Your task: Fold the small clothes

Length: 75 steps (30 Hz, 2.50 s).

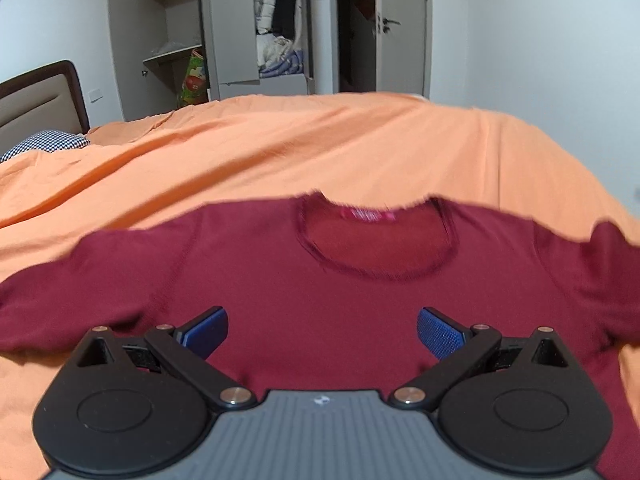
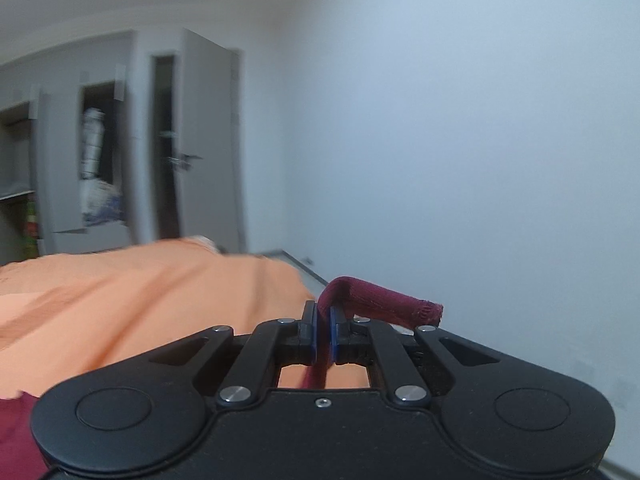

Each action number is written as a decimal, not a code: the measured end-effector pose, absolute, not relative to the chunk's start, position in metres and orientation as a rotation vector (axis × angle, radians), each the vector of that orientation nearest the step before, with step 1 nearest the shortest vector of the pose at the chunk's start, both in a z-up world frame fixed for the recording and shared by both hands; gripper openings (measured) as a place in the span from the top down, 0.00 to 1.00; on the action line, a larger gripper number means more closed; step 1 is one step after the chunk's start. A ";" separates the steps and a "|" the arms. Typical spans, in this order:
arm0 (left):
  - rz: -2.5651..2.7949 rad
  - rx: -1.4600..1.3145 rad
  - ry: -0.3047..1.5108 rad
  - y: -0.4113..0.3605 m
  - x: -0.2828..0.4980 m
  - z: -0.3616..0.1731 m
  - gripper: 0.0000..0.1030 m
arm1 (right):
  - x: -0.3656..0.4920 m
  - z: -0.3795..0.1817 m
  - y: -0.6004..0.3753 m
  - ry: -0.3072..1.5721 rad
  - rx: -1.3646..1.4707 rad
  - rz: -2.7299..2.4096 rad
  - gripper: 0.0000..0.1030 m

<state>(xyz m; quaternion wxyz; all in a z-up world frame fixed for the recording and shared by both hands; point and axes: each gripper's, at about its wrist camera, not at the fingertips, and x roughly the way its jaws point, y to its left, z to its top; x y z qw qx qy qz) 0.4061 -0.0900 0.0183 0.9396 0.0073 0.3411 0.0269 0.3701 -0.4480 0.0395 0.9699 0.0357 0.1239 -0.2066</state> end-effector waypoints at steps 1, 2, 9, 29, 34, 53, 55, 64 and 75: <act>0.059 0.008 0.693 -0.085 0.408 0.023 0.00 | 0.373 0.045 -0.436 0.239 0.066 -0.388 0.95; 0.063 0.008 0.695 -0.080 0.410 0.028 0.00 | 0.376 0.049 -0.423 0.229 0.064 -0.355 0.95; 0.105 0.022 0.651 -0.045 0.412 0.062 0.00 | 0.392 0.079 -0.317 0.180 0.051 -0.107 0.95; 0.283 -0.083 0.630 0.088 0.378 0.075 0.00 | 0.369 -0.002 -0.016 0.343 -0.311 0.264 0.94; 0.296 -0.095 0.638 0.098 0.372 0.070 0.00 | 0.343 -0.029 0.007 0.318 -0.521 0.320 0.85; 0.155 -0.195 0.636 0.087 0.385 0.047 0.00 | 0.286 -0.010 -0.068 0.361 -0.510 0.442 0.02; 0.130 -0.196 0.634 0.081 0.393 0.041 0.00 | 0.292 -0.008 -0.102 0.388 -0.448 0.360 0.01; 0.100 -0.161 0.641 0.050 0.429 0.013 0.01 | 0.323 -0.011 -0.249 0.523 -0.081 -0.026 0.02; 0.124 -0.203 0.701 0.049 0.448 -0.007 0.67 | 0.357 -0.040 -0.305 0.641 0.240 -0.025 0.53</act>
